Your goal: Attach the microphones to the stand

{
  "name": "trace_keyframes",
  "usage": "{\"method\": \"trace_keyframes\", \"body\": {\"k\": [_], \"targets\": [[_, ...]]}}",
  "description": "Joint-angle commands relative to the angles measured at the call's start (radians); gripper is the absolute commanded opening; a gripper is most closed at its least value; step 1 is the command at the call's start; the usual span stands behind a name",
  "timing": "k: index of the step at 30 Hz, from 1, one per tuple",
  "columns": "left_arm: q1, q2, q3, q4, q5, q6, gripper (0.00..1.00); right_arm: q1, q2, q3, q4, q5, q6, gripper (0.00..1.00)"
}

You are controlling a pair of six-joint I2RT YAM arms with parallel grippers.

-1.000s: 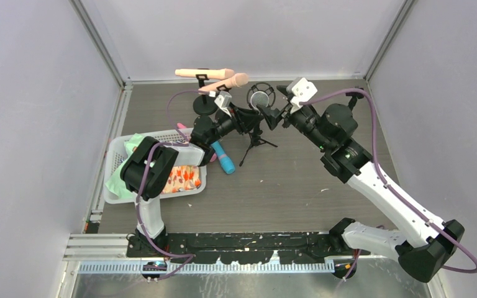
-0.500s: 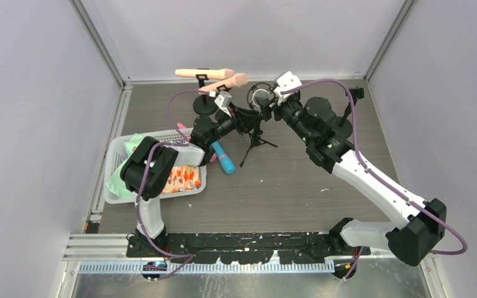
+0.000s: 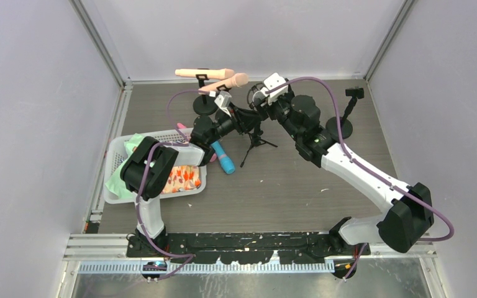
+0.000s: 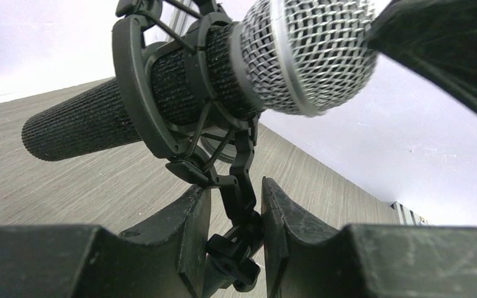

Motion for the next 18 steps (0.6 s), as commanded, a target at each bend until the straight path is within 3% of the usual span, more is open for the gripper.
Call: {"method": "trace_keyframes", "body": {"k": [1,7,12,16,18], "targets": [[-0.017,-0.008,-0.005,-0.055,0.05,0.042,0.0,-0.004,0.003,0.017,0.037,0.048,-0.029,0.7],[-0.015,0.007,0.005,-0.033,0.044,0.042,0.01,-0.004,-0.109,0.0,0.036,-0.033,0.035,0.79],[-0.01,0.013,0.033,-0.033,0.046,0.043,0.02,-0.004,-0.279,-0.057,-0.016,-0.129,0.151,0.8],[0.002,-0.008,0.027,-0.047,0.036,0.058,0.38,-0.003,-0.393,-0.147,-0.102,-0.093,0.266,0.8],[0.006,-0.03,0.015,-0.067,0.019,0.08,0.48,-0.003,-0.442,-0.212,-0.127,-0.066,0.309,0.8]]}}
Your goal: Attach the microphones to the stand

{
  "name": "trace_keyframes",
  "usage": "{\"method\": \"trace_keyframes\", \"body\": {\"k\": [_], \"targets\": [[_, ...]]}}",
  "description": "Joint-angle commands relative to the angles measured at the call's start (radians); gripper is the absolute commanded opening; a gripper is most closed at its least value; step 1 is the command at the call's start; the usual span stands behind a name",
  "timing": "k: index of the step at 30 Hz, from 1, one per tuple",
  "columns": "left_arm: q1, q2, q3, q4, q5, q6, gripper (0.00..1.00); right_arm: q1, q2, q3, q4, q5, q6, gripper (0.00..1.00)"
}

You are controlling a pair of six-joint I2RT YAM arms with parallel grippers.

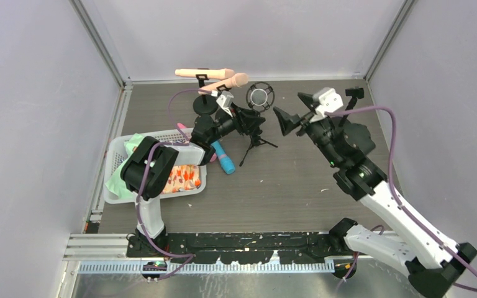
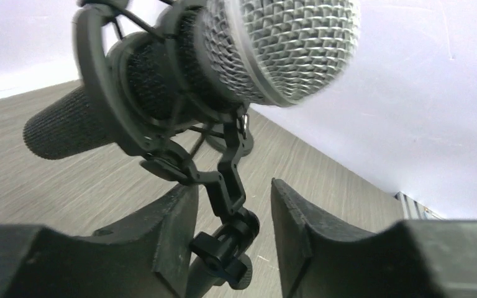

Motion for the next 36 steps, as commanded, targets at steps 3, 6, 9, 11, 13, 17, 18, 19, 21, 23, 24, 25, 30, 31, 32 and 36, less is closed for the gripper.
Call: {"method": "trace_keyframes", "body": {"k": [3,6,9,11,13,17,18,19,21,23,24,25,30,31,32,36], "targets": [[0.012,-0.058,-0.012,-0.086,-0.015,0.096,0.59,-0.003,-0.119,-0.202,-0.088,0.092,0.189,0.79],[0.017,-0.081,-0.022,-0.105,-0.019,0.103,0.82,-0.003,-0.131,-0.264,-0.113,0.129,0.247,0.79],[0.02,-0.126,-0.042,-0.12,-0.034,0.105,0.89,-0.004,-0.121,-0.326,-0.101,0.132,0.31,0.78],[0.021,-0.167,-0.06,-0.148,-0.049,0.118,0.9,-0.003,-0.104,-0.367,-0.075,0.128,0.364,0.76],[0.021,-0.215,-0.078,-0.192,-0.067,0.141,0.91,-0.002,-0.073,-0.404,-0.034,0.117,0.431,0.75],[0.021,-0.325,-0.122,-0.297,-0.111,0.178,0.93,0.034,0.009,-0.472,0.092,0.142,0.557,0.75],[0.021,-0.355,-0.137,-0.33,-0.131,0.187,0.93,0.047,0.035,-0.479,0.119,0.159,0.578,0.75],[0.021,-0.389,-0.153,-0.365,-0.156,0.195,0.93,0.064,0.064,-0.481,0.148,0.167,0.597,0.75],[0.022,-0.451,-0.189,-0.422,-0.203,0.216,0.94,0.094,0.13,-0.479,0.197,0.208,0.631,0.76],[0.024,-0.516,-0.221,-0.486,-0.245,0.242,0.94,0.112,0.201,-0.474,0.257,0.243,0.665,0.77],[0.024,-0.553,-0.236,-0.521,-0.264,0.254,0.94,0.116,0.233,-0.471,0.291,0.255,0.682,0.77],[0.025,-0.588,-0.248,-0.555,-0.289,0.266,0.94,0.12,0.265,-0.467,0.323,0.269,0.703,0.77],[0.026,-0.777,-0.303,-0.74,-0.351,0.311,0.95,0.123,0.451,-0.422,0.464,0.313,0.762,0.77],[0.026,-0.812,-0.312,-0.774,-0.369,0.315,0.95,0.122,0.481,-0.41,0.479,0.327,0.767,0.76],[0.027,-0.847,-0.323,-0.805,-0.386,0.318,0.95,0.122,0.509,-0.399,0.498,0.339,0.77,0.75],[0.027,-0.971,-0.364,-0.897,-0.423,0.344,0.95,0.121,0.613,-0.349,0.545,0.351,0.77,0.71]]}}
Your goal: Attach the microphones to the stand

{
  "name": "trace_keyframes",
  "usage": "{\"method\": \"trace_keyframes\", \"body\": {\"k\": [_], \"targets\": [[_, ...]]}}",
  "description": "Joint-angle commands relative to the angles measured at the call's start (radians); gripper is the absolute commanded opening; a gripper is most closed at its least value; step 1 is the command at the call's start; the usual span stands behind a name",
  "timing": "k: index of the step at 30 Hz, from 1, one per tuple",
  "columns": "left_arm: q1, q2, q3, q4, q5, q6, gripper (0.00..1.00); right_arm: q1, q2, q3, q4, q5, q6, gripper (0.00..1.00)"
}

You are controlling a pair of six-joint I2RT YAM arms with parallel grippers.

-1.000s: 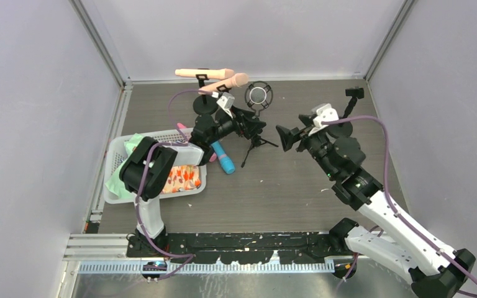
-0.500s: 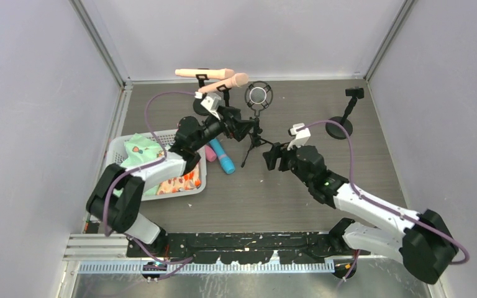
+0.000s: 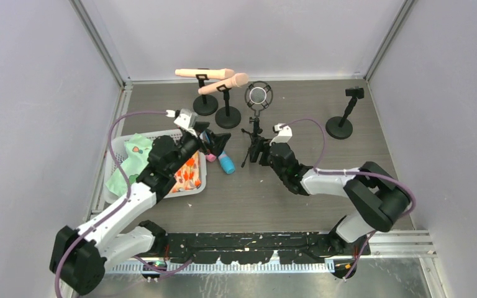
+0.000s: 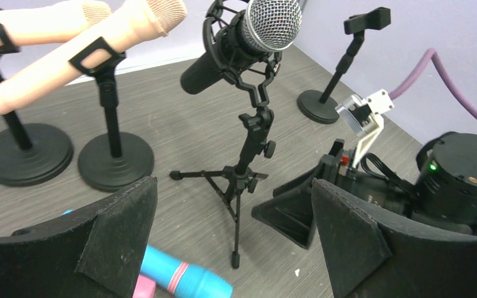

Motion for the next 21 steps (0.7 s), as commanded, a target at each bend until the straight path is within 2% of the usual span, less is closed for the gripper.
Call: {"method": "trace_keyframes", "body": {"k": [1,6,13,21], "targets": [[0.006,-0.122,-0.038,-0.154,-0.077,0.061,0.95,0.002,0.078,0.085,0.164,0.067,0.038,0.7],[0.005,-0.209,-0.065,-0.236,-0.111,0.087,0.96,-0.004,0.155,0.126,0.189,0.112,0.022,0.64],[0.006,-0.247,-0.072,-0.287,-0.136,0.091,0.96,-0.046,0.231,0.175,0.18,0.143,0.012,0.59],[0.005,-0.262,-0.067,-0.312,-0.148,0.098,0.96,-0.092,0.292,0.272,0.13,0.178,-0.014,0.58]]}}
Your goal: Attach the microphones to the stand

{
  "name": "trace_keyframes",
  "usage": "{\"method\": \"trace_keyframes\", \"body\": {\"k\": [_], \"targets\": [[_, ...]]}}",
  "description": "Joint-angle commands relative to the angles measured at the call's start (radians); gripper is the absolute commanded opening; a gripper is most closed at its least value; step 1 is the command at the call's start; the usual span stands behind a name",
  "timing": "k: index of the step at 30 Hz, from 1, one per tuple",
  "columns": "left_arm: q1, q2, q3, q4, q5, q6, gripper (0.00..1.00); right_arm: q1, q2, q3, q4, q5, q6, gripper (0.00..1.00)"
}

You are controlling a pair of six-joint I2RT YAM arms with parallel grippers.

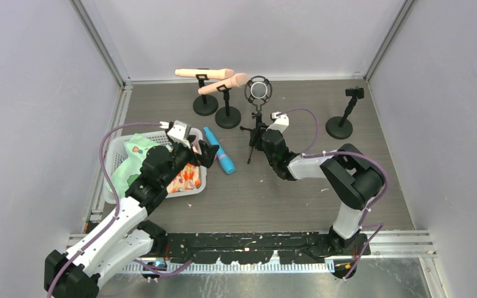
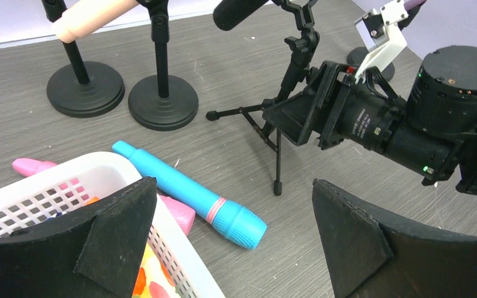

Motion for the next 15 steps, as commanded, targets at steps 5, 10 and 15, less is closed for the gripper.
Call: {"method": "trace_keyframes", "body": {"k": [5,10,15], "targets": [[0.004,-0.024,0.007,-0.019,-0.02,0.03,0.96,-0.059,0.069,0.138,0.012,0.058,-0.03,0.58],[0.005,-0.028,0.007,-0.03,-0.022,0.029,0.96,-0.095,0.1,0.182,-0.008,0.085,-0.026,0.58],[0.004,-0.029,0.008,-0.036,-0.021,0.032,0.96,-0.107,0.102,0.191,-0.028,0.127,-0.034,0.58]]}}
